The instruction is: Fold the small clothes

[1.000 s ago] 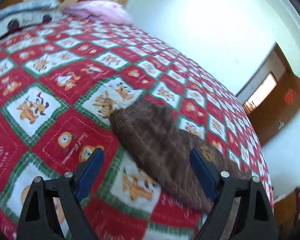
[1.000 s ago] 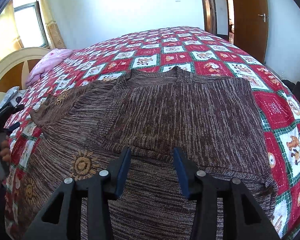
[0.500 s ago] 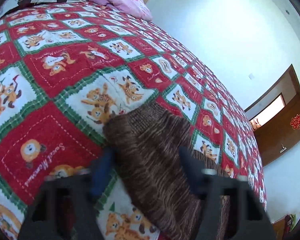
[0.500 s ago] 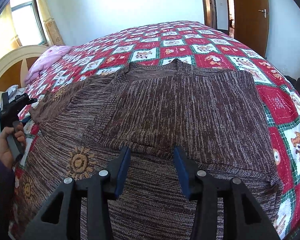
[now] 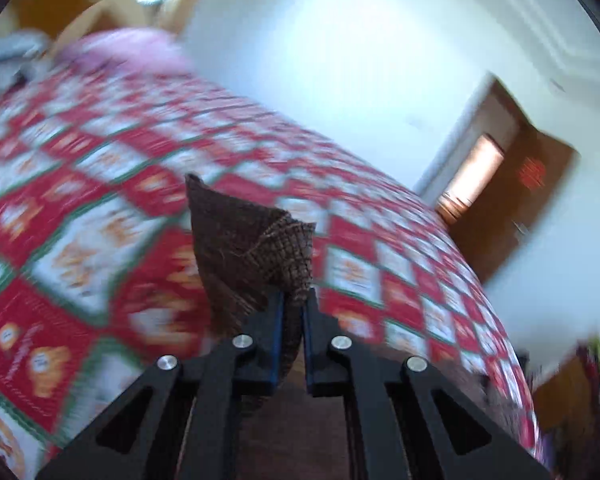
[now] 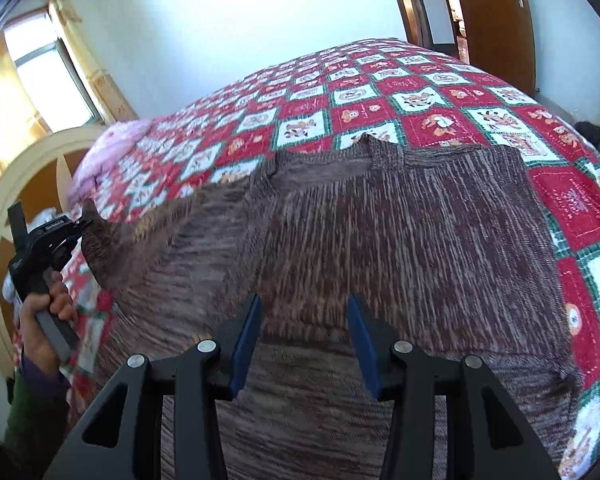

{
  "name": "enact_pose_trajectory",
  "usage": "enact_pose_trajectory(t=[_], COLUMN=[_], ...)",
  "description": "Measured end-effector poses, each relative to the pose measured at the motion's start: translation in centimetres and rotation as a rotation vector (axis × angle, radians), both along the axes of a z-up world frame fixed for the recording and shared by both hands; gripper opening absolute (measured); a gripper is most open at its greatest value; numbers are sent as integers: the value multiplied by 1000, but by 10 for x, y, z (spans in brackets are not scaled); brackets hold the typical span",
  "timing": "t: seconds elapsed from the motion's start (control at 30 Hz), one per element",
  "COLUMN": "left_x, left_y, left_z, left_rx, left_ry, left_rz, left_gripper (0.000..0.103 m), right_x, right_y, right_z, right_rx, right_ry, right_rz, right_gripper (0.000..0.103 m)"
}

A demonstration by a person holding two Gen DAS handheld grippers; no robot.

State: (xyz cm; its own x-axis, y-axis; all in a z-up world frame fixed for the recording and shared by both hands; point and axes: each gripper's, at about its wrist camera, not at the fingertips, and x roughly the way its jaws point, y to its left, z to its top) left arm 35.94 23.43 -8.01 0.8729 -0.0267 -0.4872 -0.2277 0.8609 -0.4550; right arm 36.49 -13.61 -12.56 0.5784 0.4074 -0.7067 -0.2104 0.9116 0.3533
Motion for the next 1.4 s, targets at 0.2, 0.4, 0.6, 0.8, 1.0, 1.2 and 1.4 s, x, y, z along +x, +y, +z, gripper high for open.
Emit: enact_pose_trajectory(t=[0.2, 0.4, 0.6, 0.8, 1.0, 1.2, 1.4], left_x=[-8, -11, -17, -17, -17, -26, -30], left_y=[-122, -205, -215, -217, -213, -230, -248], left_z=[14, -28, -39, -46, -48, -34, -37], left_rx=[163, 260, 290, 265, 196, 259, 259], left_ry=[-33, 95, 159, 202, 179, 91, 90], left_rz=[-322, -522, -537, -549, -555, -583, -693], left_gripper=[9, 8, 9, 18, 56, 32, 39], right_x=[10, 16, 34, 91, 122, 128, 138], right_y=[-8, -28, -32, -23, 28, 62, 53], right_z=[-16, -22, -15, -14, -25, -11, 17], right_rx=[77, 160, 222, 292, 105, -28, 27], right_ry=[51, 103, 152, 172, 113, 47, -50], right_rz=[-24, -71, -31, -19, 44, 144, 124], right_gripper=[46, 47, 56, 60, 50, 5, 5])
